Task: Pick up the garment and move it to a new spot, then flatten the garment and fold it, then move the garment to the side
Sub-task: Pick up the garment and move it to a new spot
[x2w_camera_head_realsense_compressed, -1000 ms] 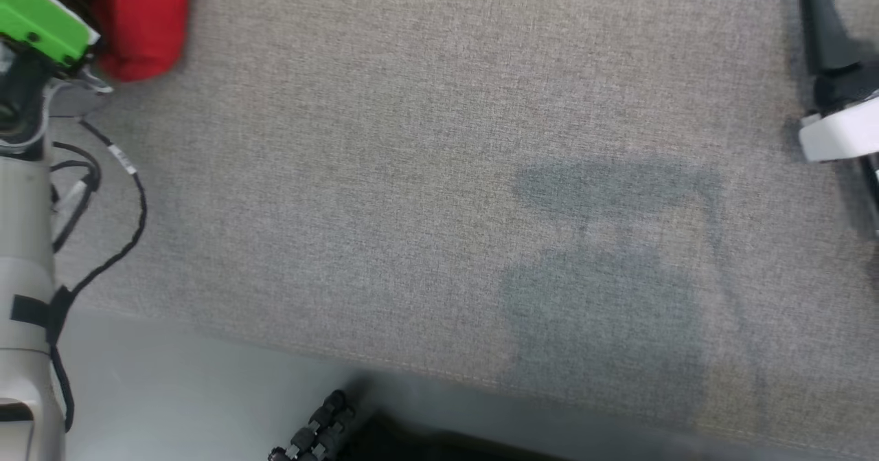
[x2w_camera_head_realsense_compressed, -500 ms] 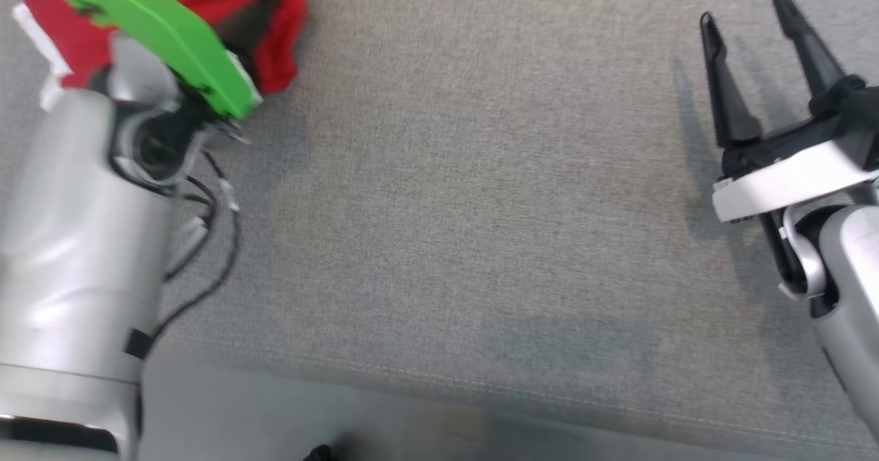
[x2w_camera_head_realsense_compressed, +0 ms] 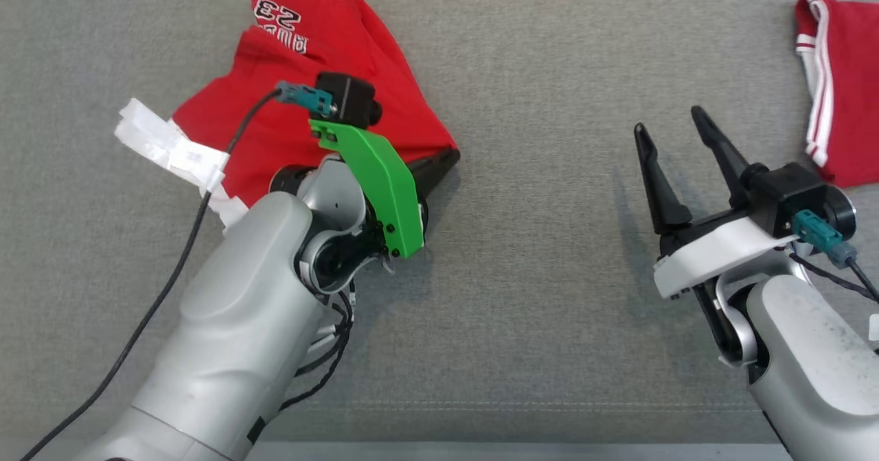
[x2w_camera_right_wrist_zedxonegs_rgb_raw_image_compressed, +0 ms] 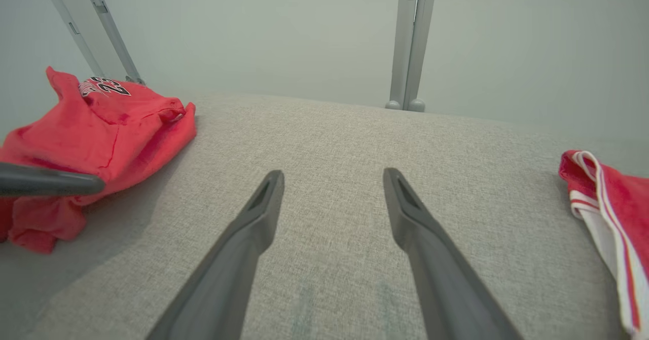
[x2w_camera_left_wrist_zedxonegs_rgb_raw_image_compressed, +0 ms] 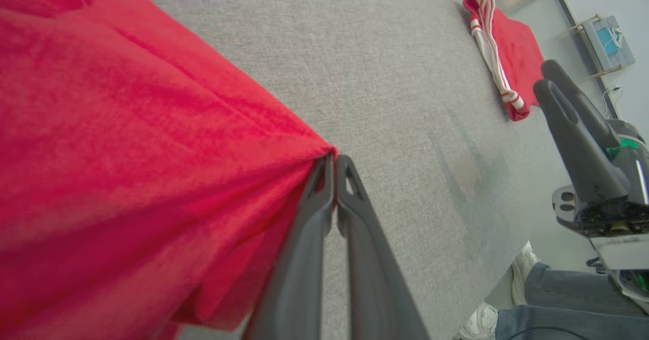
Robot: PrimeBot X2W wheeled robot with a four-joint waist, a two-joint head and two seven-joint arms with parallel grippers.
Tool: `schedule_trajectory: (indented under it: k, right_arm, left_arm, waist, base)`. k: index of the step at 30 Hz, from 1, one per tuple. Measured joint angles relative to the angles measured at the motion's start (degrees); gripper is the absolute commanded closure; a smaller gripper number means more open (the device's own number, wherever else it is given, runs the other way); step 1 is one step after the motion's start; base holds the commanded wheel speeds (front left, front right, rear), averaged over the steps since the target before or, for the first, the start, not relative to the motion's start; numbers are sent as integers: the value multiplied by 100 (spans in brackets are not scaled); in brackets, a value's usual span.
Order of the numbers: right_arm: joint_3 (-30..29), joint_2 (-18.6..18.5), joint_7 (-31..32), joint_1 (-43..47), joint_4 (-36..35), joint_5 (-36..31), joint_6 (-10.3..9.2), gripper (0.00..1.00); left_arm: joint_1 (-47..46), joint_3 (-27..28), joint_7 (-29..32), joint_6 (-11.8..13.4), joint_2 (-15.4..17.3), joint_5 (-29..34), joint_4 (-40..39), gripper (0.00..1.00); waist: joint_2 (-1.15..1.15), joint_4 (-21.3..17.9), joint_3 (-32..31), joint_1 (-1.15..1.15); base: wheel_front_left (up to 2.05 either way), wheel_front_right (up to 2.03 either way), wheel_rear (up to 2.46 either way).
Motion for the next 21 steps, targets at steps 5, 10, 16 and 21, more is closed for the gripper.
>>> schedule_trajectory:
  k: [5,10,16,21]
  right_arm:
    - [116,137,-2,165,80,65,7,0]
    - [157,211,-27,248,118,67,7,0]
    - [218,299,-67,341,181,71,7,0]
    - [308,423,-86,336,186,71,57,0]
  left_arm:
    - [134,-453,130,0,7,-1,-41,100]
    - [141,-667,131,0,34,-1,-37,100]
    - [142,-820,89,14,67,-108,-51,100]
    - [-17,-673,-287,399,78,-477,-93,100]
  waist:
    - [0,-405,-310,0]
    - [0,-848,-545,0]
    - [0,-1395,-731,0]
    - [0,-1933,-827,0]
  base:
    - [0,0,0]
    - [0,0,0]
    - [0,0,0]
    - [0,0,0]
